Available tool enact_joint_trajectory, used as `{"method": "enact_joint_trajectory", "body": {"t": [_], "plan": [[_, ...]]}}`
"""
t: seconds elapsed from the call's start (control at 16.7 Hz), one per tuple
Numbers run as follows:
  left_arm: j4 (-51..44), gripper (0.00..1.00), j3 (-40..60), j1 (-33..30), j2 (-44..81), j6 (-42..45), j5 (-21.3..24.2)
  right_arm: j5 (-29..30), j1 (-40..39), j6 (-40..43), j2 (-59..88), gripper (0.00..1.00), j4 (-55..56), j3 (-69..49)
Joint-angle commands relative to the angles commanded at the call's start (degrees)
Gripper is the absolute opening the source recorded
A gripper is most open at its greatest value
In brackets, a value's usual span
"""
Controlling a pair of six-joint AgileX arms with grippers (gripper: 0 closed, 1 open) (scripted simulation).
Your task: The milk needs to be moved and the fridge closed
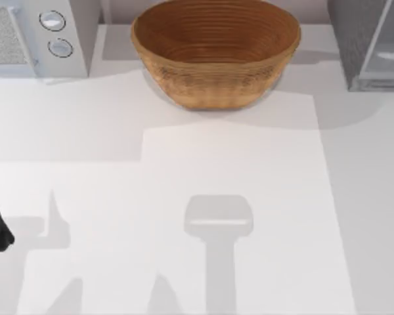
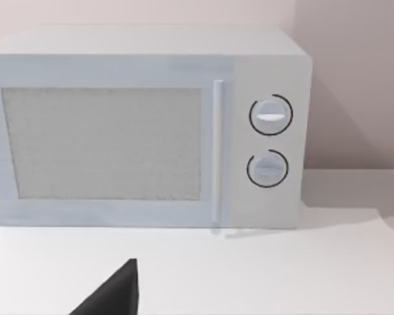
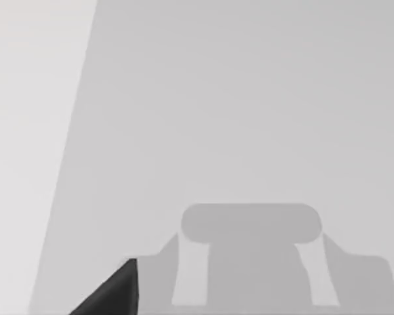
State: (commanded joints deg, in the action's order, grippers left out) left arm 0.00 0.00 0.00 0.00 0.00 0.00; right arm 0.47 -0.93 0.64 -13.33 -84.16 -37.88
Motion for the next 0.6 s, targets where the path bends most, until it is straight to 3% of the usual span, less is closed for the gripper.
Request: {"method": "enact_joint_trajectory", "body": {"t": [0.3,0.6], "plan": [[0.0,1.0,0.0,0.0,0.0,0.0,0.0,-5.8,8.87,8.97,8.61,1.0,-0.71,-5.86],[0.0,1.0,0.0,0.0,0.0,0.0,0.0,-17.95,30.94,32.68,31.48,1.0,-2.09,-16.74]]}}
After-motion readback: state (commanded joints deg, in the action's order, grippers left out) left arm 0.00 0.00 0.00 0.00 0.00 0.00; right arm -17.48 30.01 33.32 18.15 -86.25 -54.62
